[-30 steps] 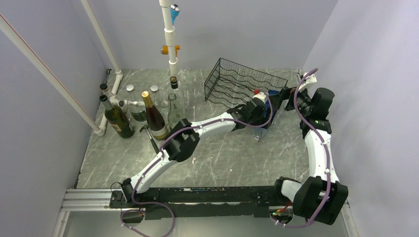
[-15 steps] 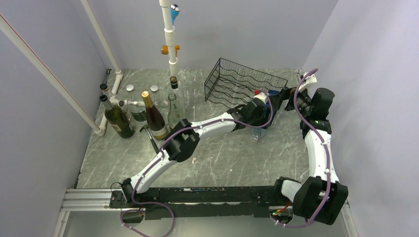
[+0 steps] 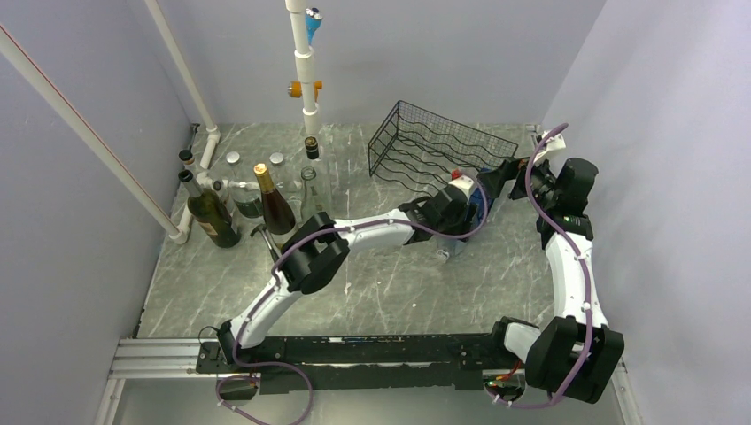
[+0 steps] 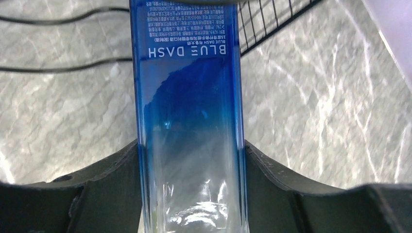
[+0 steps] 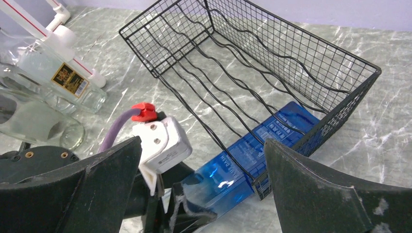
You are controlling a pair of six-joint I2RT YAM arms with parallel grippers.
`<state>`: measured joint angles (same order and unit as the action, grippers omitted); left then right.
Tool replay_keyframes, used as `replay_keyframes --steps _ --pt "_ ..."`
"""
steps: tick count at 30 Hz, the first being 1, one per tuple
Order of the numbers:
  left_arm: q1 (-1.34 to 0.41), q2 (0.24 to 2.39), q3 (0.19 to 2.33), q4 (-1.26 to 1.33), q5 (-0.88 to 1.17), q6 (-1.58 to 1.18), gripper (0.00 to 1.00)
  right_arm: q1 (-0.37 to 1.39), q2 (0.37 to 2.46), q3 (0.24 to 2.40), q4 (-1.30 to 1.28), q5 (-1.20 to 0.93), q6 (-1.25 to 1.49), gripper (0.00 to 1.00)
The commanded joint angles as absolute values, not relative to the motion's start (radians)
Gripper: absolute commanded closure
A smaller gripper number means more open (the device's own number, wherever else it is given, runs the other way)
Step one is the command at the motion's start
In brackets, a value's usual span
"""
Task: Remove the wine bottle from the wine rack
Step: Pick up the wine bottle from the wine rack.
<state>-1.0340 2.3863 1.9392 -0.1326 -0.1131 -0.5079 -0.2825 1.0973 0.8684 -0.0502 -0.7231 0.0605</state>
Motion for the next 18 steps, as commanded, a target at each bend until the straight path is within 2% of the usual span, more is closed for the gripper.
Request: replay_keyframes --steps 1,9,18 --pt "-1.033 2.248 1.851 -0.059 -0.131 -0.42 1.0 -0.278 1.075 0.867 -0.008 -0.747 0.062 0.0" --pt "-1.017 2.094 1.668 -0.043 -0.025 -0.393 1.0 -0.28 1.075 0.865 -0.01 -0.762 0.05 0.0" --pt "-0.955 1.91 1.414 -0.013 0.141 -0.419 1.0 -0.279 1.083 0.865 -0.066 -0.944 -0.096 0.0"
